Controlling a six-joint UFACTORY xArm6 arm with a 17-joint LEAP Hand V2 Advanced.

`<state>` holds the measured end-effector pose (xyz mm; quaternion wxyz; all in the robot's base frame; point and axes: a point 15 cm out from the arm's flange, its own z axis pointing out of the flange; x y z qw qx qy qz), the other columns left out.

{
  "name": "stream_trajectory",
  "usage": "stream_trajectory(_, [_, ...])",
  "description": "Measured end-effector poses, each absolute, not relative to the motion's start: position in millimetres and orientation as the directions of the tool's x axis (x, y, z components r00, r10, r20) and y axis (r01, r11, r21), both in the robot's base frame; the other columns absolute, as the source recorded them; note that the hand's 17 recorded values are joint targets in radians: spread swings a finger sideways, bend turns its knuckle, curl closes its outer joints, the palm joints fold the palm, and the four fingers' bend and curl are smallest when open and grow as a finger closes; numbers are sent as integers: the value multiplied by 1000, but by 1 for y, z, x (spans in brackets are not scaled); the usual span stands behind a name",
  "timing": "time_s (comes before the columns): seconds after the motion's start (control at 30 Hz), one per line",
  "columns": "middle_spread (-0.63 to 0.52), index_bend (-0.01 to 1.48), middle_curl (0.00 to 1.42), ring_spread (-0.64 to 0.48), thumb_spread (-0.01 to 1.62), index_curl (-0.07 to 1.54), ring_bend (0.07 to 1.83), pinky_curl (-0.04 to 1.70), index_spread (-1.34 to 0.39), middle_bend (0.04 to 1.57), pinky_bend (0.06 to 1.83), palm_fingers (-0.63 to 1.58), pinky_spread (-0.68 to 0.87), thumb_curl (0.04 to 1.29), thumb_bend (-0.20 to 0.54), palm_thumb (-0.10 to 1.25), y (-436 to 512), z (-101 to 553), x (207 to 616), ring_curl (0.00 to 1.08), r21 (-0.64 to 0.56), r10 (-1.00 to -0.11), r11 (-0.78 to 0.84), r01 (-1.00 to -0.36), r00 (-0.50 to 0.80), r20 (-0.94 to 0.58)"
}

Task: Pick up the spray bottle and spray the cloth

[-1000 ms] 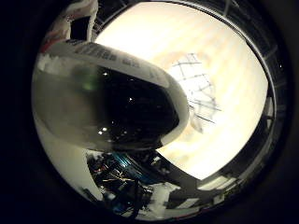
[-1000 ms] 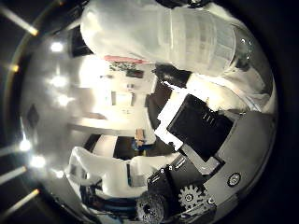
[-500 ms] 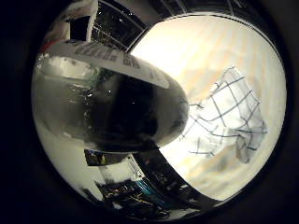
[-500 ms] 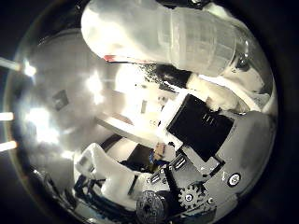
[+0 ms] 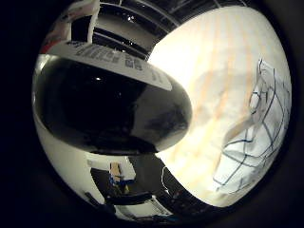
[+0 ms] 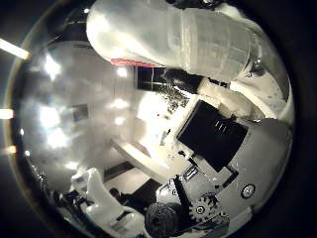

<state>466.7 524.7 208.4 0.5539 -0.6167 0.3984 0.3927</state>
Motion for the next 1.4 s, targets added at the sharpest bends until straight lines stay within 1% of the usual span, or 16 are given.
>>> stream_trajectory(0.13, [-80, 1118, 667, -167, 849, 821, 1481, 1402, -216, 1379, 1010, 1156, -191, 854, -16, 1017, 526, 182, 468, 621, -351, -77, -60, -935, 354, -932])
stream_trajectory(0.4, [-80, 1116, 666, -166, 848, 821, 1475, 1402, -216, 1374, 1009, 1158, -193, 850, -16, 1018, 523, 122, 471, 618, -312, -166, -51, -949, 316, -934])
stream_trajectory(0.57, [-79, 1115, 666, -166, 848, 821, 1474, 1403, -216, 1374, 1008, 1159, -194, 849, -16, 1018, 528, 111, 484, 617, -326, -179, -45, -944, 329, -927])
stream_trajectory(0.7, [-79, 1109, 665, -164, 847, 819, 1473, 1394, -209, 1372, 1002, 1164, -193, 847, -18, 1012, 525, 96, 488, 616, -318, -191, -47, -947, 321, -928])
stream_trajectory(0.77, [-78, 1095, 661, -162, 834, 815, 1459, 1366, -206, 1371, 991, 1164, -197, 843, -26, 991, 521, 88, 487, 610, -318, -202, -62, -946, 324, -924])
stream_trajectory(0.9, [-63, 1017, 637, -147, 778, 789, 1428, 1262, -199, 1314, 956, 1179, -217, 831, -28, 946, 523, 82, 489, 581, -338, -202, -104, -935, 353, -914])
stream_trajectory(1.17, [-56, 946, 617, -134, 735, 774, 1410, 1126, -197, 1267, 966, 1192, -253, 814, -29, 919, 534, 88, 493, 552, -374, -190, -149, -916, 397, -898])
stream_trajectory(1.2, [-55, 860, 614, -130, 696, 764, 1381, 1085, -206, 1261, 971, 1131, -266, 808, -40, 892, 535, 88, 491, 540, -374, -191, -158, -914, 400, -896])
stream_trajectory(1.23, [-57, 784, 605, -131, 660, 755, 1347, 1057, -214, 1231, 981, 1052, -285, 808, -40, 884, 535, 88, 489, 532, -375, -192, -168, -912, 403, -895])
stream_trajectory(1.27, [-63, 677, 595, -132, 634, 750, 1342, 1027, -227, 1182, 982, 971, -303, 804, -35, 882, 536, 87, 487, 533, -377, -194, -181, -908, 408, -892])
stream_trajectory(1.3, [-70, 452, 598, -141, 627, 729, 1341, 1021, -265, 1139, 996, 642, -321, 796, -28, 893, 535, 87, 485, 548, -379, -197, -196, -904, 415, -888])
stream_trajectory(1.33, [-71, 394, 588, -143, 645, 710, 1340, 1016, -282, 1099, 967, 485, -316, 792, -22, 901, 536, 86, 482, 550, -384, -200, -213, -899, 425, -883])
stream_trajectory(1.37, [-64, 366, 569, -131, 753, 691, 1285, 1011, -325, 1012, 857, 168, -262, 776, -22, 879, 536, 85, 479, 549, -384, -204, -231, -894, 431, -879])
stream_trajectory(1.4, [-51, 336, 514, -111, 843, 595, 1172, 943, -385, 899, 746, 64, -159, 747, -26, 853, 536, 84, 476, 484, -380, -209, -246, -892, 431, -878])
